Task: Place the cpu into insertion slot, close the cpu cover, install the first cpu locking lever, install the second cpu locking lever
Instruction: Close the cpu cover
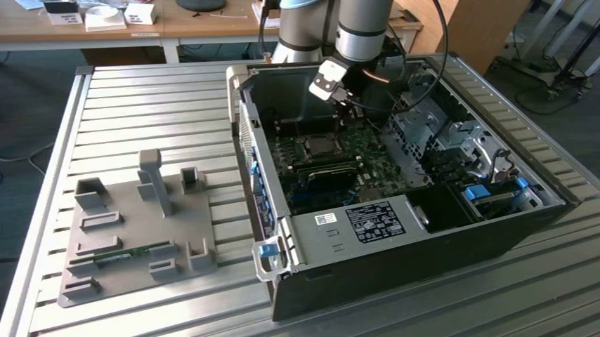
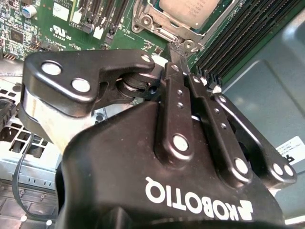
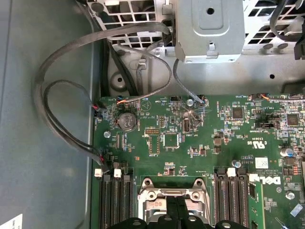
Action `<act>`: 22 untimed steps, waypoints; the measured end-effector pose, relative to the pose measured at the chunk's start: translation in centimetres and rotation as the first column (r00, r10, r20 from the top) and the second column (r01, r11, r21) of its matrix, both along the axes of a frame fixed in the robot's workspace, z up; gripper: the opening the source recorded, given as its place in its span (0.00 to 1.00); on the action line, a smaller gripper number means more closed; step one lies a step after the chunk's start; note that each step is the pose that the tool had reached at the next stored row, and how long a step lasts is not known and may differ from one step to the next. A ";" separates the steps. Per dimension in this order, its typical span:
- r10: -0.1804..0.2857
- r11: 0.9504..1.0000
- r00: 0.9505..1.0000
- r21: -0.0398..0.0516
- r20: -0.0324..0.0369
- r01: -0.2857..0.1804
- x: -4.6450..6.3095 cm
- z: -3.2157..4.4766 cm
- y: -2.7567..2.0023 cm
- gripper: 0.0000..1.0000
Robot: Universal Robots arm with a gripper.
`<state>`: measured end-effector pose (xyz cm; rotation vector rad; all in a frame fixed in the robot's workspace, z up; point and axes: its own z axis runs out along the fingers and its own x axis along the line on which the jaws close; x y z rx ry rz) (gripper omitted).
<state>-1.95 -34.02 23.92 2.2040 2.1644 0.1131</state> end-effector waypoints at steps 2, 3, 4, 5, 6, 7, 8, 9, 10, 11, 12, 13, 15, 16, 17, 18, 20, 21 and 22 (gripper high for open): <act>0.000 1.000 1.000 0.000 0.000 0.000 0.0 -0.01 0.00 0.11; 0.000 1.000 1.000 0.000 0.000 0.000 0.0 -0.01 0.00 0.11; 0.000 1.000 1.000 0.000 0.000 0.000 0.0 -0.01 0.00 0.11; 0.001 1.000 1.000 0.000 0.000 -0.001 -0.1 -0.02 0.00 0.11; 0.001 1.000 1.000 0.000 0.000 -0.001 -0.1 -0.02 0.00 0.11; 0.001 1.000 1.000 0.000 0.000 -0.001 -0.1 -0.02 0.00 0.11; 0.001 1.000 1.000 0.000 0.000 -0.001 -0.1 -0.02 0.00 0.11; 0.001 1.000 1.000 0.000 0.000 -0.001 -0.1 -0.02 0.00 0.11; 0.002 1.000 1.000 0.000 0.000 -0.002 -0.1 -0.02 0.00 0.11; 0.002 1.000 1.000 0.000 0.000 -0.002 -0.1 -0.02 0.00 0.11; 0.002 1.000 1.000 0.000 0.000 -0.002 -0.1 -0.03 0.00 0.11; 0.002 1.000 1.000 0.000 0.000 -0.002 -0.2 -0.05 0.00 0.11; 0.002 1.000 1.000 0.000 0.000 -0.002 -0.4 -0.07 0.00 0.11; 0.002 1.000 1.000 0.000 0.000 -0.002 -0.5 -0.07 0.00 0.11; 0.002 1.000 1.000 -0.001 0.000 -0.002 -0.5 -0.07 0.00 0.11; 0.002 1.000 1.000 -0.001 0.000 -0.002 -0.5 -0.08 0.00 0.11; 0.003 1.000 1.000 -0.003 0.000 -0.003 -0.5 -0.08 0.00 0.11; 0.003 1.000 1.000 -0.003 0.000 -0.003 -0.5 -0.08 0.00 0.11; 0.002 1.000 1.000 -0.003 0.000 -0.002 -0.5 -0.08 0.00 0.11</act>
